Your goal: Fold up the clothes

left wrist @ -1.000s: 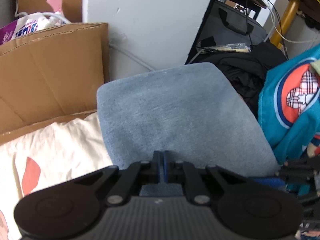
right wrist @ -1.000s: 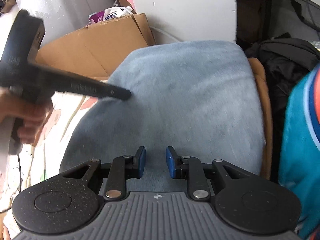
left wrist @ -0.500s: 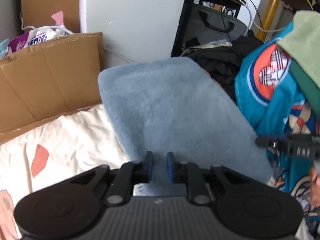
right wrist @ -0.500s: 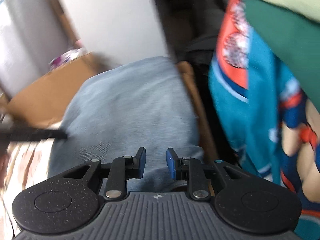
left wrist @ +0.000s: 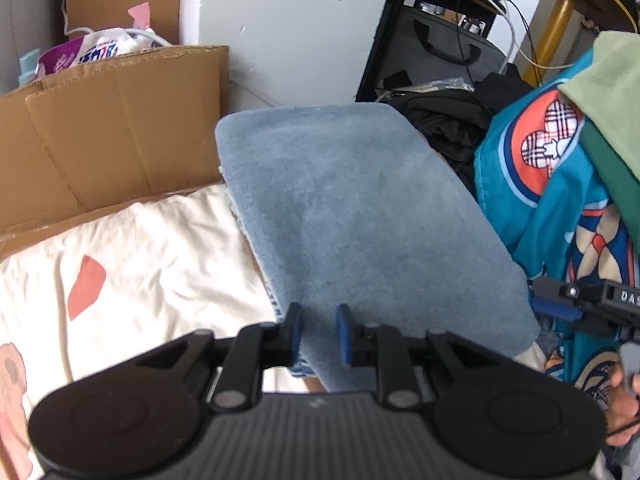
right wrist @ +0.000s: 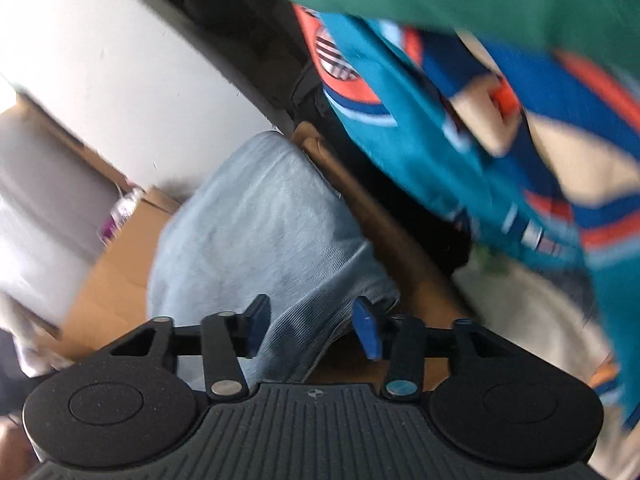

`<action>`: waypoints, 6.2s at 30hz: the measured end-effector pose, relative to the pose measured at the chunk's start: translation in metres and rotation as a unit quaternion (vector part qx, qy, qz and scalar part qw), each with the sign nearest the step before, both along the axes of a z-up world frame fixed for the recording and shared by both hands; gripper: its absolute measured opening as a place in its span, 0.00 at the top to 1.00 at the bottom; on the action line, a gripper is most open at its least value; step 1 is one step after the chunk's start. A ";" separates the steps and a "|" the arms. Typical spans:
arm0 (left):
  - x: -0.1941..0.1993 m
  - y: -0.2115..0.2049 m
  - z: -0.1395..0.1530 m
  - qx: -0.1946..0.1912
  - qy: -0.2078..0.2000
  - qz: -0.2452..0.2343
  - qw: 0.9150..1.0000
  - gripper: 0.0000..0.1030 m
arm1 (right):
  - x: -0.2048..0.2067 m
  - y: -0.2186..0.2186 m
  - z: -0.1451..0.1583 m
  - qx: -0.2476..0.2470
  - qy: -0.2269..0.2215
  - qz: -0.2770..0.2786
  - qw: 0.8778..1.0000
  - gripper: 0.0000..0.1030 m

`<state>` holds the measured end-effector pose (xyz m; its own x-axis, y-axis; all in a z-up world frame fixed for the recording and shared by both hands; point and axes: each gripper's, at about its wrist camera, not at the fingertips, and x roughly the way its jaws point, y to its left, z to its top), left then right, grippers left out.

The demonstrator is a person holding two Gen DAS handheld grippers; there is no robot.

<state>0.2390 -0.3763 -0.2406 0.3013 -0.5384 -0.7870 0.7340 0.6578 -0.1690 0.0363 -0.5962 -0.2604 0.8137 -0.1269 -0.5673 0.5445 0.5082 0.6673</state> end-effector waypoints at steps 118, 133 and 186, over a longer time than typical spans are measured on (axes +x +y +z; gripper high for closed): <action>-0.266 0.466 0.389 0.043 -0.049 0.329 0.942 0.00 | -0.030 0.271 0.398 -0.080 0.122 0.254 0.956 0.00; -0.301 0.538 0.367 0.006 -0.042 0.432 0.901 0.00 | -0.006 0.324 0.378 -0.080 0.117 0.311 0.940 0.00; -0.262 0.454 0.270 0.021 0.028 0.418 0.908 0.01 | -0.042 0.408 0.333 -0.209 0.205 0.393 0.872 0.01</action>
<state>-0.0228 0.0781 0.0299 0.5494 -0.1090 -0.8284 -0.0345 0.9877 -0.1528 -0.0053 -0.1882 0.0724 0.4834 0.1125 -0.8681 0.0681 0.9839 0.1655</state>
